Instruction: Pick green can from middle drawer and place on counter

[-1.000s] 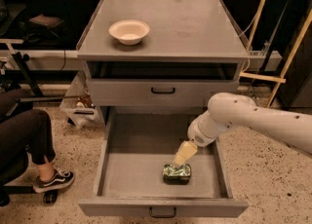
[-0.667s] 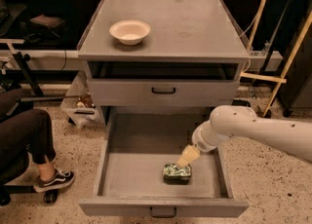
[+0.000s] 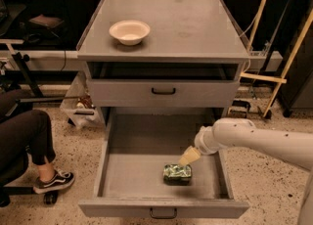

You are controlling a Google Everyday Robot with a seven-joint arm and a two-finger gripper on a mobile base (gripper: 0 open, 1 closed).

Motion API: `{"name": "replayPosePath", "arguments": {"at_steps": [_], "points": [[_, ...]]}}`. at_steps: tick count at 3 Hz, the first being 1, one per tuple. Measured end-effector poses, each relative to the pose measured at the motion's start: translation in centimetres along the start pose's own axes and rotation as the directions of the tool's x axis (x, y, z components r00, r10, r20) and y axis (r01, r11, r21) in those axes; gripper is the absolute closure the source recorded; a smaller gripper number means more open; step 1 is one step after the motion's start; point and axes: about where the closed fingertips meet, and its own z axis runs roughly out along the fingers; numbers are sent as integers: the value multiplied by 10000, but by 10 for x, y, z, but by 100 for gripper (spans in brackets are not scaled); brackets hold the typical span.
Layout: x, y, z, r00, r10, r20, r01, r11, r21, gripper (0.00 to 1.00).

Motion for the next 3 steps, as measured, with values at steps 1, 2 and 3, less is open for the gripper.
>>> {"name": "replayPosePath", "arguments": {"at_steps": [1,2,3], "points": [[2,1,3,10000,-37,-12,37,10000,-39,0],[8,5,20,9999,-101,26,101,9995,-294,0],[23,19,52,9997,-165,152,170,9993,-345,0]]}}
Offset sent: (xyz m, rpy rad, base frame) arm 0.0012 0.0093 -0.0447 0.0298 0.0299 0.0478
